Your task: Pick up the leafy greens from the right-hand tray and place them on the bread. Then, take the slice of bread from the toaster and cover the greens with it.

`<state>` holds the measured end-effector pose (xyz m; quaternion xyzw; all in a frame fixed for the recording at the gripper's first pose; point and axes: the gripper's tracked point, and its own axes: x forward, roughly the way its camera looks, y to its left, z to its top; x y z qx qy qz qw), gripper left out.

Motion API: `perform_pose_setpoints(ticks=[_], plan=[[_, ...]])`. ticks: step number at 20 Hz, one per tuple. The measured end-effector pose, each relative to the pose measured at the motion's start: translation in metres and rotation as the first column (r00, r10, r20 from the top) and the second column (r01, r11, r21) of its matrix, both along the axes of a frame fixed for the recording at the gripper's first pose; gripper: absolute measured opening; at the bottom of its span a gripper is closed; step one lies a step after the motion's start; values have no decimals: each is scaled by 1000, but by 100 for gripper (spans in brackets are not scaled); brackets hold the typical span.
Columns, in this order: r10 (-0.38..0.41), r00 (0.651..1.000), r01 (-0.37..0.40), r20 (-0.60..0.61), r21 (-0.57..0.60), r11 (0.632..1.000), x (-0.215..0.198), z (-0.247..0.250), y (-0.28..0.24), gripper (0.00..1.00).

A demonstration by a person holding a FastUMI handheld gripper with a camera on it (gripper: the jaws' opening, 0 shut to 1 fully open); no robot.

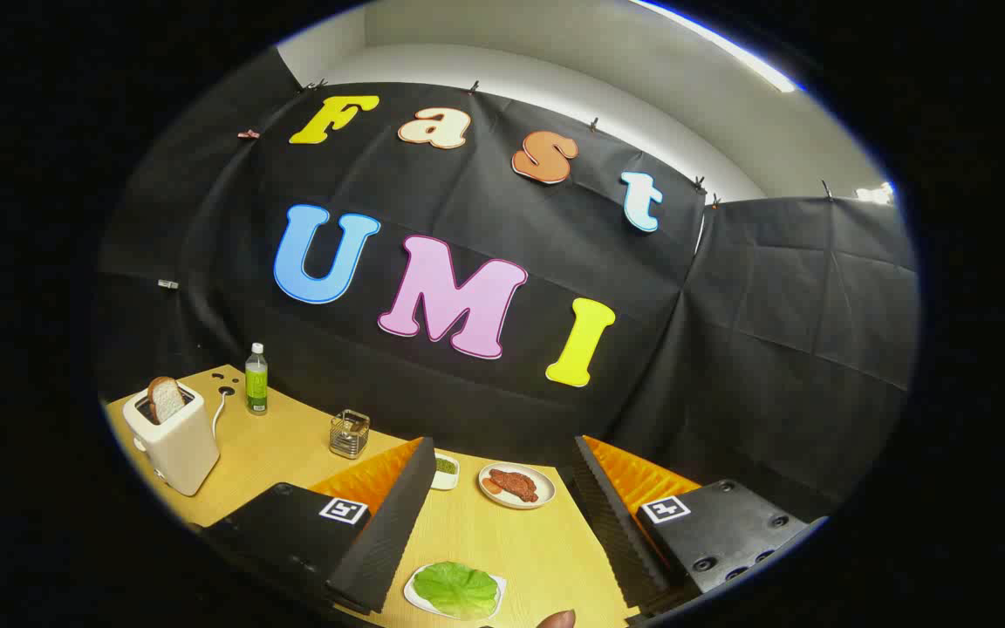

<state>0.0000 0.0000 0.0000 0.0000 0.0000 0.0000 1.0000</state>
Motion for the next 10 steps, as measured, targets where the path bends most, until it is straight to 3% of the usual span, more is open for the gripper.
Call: perform_pose_setpoints(ticks=[10], plan=[[3, 1000, -2, -16, 7, 1000, -2, -6, -1, 97]])
